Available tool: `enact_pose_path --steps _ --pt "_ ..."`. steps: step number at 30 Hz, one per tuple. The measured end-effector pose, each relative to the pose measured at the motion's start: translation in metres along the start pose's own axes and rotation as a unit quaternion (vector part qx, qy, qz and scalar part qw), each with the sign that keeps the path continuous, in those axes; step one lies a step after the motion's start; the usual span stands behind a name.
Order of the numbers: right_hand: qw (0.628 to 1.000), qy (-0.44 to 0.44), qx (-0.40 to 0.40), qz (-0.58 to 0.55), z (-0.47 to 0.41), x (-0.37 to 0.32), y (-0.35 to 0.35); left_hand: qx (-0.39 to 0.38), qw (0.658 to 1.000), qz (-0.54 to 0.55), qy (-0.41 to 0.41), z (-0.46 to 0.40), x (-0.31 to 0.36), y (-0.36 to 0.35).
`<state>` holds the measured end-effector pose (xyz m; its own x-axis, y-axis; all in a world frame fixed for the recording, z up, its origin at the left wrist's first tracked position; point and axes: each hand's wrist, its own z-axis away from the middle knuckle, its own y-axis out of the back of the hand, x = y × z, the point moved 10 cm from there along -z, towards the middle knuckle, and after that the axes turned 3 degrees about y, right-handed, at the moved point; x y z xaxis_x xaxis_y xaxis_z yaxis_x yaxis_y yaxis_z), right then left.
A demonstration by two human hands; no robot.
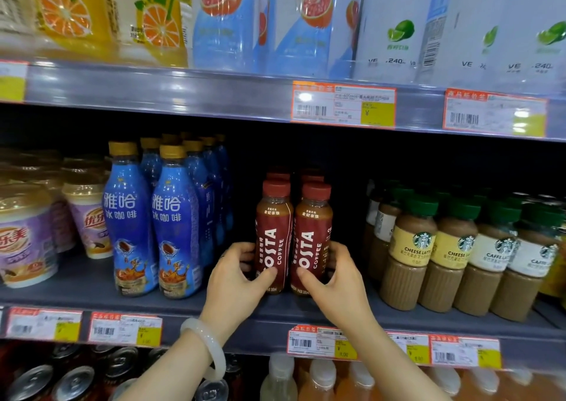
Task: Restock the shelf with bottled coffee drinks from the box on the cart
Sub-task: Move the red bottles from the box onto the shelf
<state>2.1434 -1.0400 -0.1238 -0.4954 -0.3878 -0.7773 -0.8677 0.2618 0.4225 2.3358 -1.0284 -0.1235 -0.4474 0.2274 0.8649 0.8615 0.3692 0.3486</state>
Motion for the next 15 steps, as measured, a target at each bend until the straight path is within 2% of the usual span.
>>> enact_pose_path --steps 15 --pt "1.0 0.0 0.001 -0.008 0.0004 0.0017 -0.0013 -0.009 1.0 -0.009 0.02 -0.0037 -0.0057 -0.0031"
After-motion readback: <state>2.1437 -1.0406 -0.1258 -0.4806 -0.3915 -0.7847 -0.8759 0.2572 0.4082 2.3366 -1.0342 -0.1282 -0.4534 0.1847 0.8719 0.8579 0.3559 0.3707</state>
